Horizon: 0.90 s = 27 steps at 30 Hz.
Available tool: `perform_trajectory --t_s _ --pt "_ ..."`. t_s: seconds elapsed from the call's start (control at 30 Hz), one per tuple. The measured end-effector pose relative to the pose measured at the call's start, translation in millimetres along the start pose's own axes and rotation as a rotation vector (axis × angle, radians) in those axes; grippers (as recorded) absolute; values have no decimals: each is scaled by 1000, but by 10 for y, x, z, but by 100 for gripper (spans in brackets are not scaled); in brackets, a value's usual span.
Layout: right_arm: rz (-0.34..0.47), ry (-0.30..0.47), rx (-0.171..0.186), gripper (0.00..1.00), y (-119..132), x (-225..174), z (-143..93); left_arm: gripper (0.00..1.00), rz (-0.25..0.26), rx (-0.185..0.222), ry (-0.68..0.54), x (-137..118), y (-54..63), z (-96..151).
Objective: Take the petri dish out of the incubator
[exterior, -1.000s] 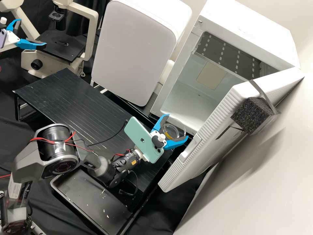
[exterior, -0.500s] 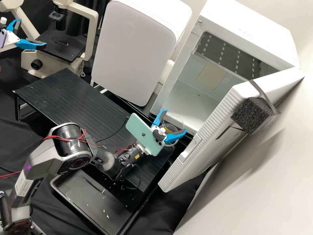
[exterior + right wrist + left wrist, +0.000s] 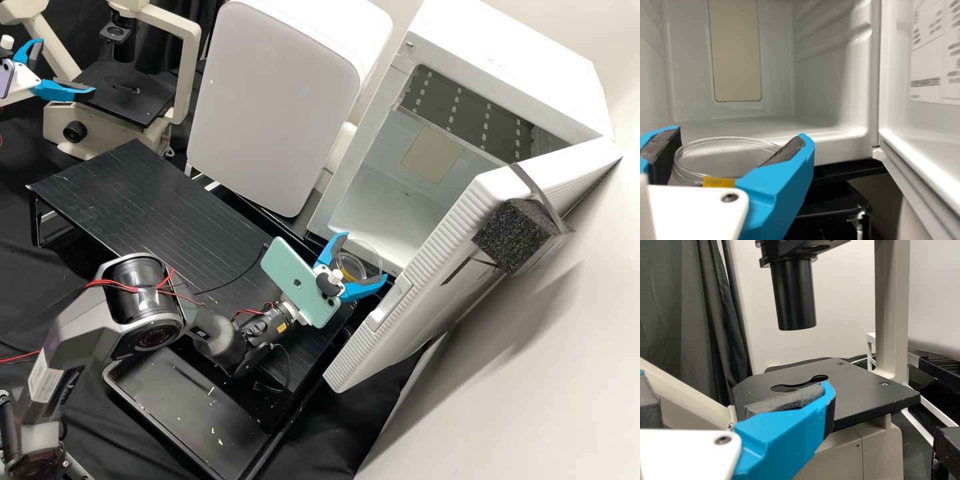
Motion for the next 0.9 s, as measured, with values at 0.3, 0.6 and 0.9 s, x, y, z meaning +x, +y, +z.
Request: perform_trajectory --t_s 0.3,0.6,0.9 --pt "4 2 -2 0 16 -1 -9 100 0 0 0 0 0 0" --pt "-22 7 8 0 -85 16 -22 100 0 0 0 0 0 0" --pt "-27 0 11 0 -107 9 4 100 0 0 0 0 0 0"
